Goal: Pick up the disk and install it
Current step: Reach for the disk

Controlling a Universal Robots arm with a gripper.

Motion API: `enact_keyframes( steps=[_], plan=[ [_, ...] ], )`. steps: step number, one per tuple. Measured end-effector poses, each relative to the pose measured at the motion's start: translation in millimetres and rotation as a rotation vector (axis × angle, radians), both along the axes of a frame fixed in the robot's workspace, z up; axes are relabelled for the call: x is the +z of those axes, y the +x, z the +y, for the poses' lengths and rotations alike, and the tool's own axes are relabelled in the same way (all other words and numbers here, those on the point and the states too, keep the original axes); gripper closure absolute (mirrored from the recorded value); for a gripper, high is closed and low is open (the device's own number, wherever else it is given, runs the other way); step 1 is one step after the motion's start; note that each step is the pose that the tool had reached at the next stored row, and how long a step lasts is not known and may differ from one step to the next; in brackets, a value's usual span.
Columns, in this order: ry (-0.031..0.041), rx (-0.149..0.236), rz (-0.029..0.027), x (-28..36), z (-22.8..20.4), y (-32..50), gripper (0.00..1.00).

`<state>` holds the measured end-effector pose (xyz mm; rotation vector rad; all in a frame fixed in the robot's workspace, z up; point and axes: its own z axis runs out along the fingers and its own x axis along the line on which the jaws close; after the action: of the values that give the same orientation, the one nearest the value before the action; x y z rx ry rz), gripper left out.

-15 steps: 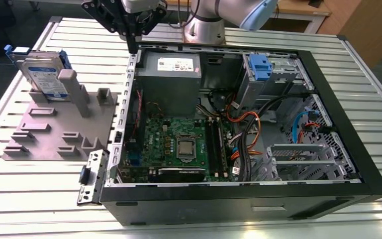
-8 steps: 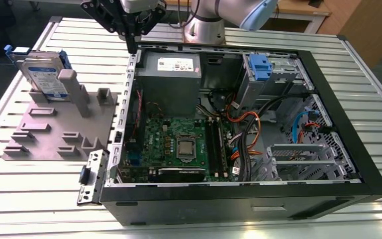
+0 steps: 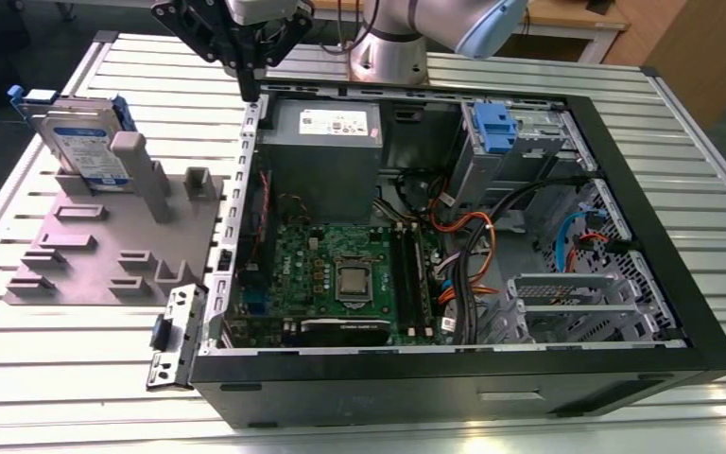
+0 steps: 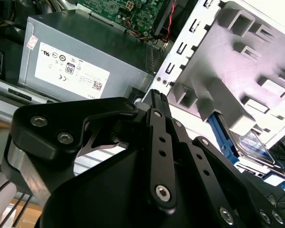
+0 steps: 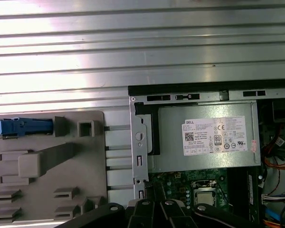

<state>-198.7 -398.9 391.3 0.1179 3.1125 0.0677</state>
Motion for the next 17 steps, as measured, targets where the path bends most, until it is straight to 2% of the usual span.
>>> enact_keyframes(
  steps=[9, 17],
  plan=[
    [0.0000, 0.000, -0.0001, 0.0, 0.0, -5.2, 0.89],
    [0.0000, 0.000, 0.0000, 0.0, 0.0, -6.2, 0.89]
  ],
)
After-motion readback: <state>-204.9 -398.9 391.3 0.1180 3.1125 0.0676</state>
